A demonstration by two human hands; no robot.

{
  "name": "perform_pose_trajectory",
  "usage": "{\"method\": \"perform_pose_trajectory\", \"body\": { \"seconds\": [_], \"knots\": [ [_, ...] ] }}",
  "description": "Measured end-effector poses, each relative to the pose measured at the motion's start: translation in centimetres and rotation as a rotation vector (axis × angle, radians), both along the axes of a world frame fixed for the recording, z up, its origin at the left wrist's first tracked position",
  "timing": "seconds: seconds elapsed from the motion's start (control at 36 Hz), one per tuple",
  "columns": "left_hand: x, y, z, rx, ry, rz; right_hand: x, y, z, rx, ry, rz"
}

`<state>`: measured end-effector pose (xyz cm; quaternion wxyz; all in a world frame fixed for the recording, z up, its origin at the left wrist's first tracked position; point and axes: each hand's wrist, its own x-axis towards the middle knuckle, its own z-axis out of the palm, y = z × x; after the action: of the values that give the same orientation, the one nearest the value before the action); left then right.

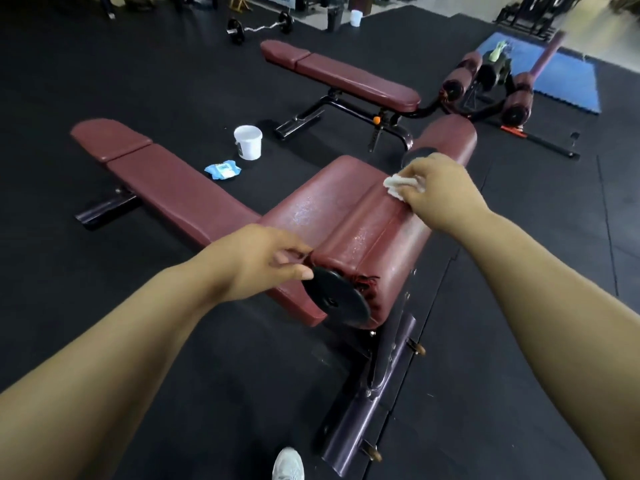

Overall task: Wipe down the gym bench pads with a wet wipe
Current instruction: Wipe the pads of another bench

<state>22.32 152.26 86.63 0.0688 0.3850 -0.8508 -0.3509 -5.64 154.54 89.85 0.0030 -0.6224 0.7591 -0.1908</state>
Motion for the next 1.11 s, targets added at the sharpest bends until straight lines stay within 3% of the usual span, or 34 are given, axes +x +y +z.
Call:
{"method": "perform_pose_trajectory", "body": {
  "seconds": [0.14, 0.28, 0.44, 0.69, 1.11],
  "knots": [
    [3.8, -1.6, 0.7, -0.094, -0.254, -0.044, 2.8, -1.9, 3.2, 0.273, 0.29, 0.078],
    [10.5, -2.5, 1.4, -0.15, -0.412, -0.007, 10.0, -3.3, 5.5, 0.405, 0.359, 0.268],
    [22.3, -1.5, 1.0, -0.071, -0.475, 0.151, 22.1, -5.6, 5.8, 0.452, 0.357, 0.481],
    [42.7, 2.2, -1.4, 0.064, -0.647, 0.431, 44.2, -9.1, 1.8, 0.565, 0.507, 0.829],
    [68.2, 14.5, -4.5, 0.355, -0.685, 0.956, 77.7, -10.3, -5.2, 0.619, 0.662, 1.263]
  ]
}}
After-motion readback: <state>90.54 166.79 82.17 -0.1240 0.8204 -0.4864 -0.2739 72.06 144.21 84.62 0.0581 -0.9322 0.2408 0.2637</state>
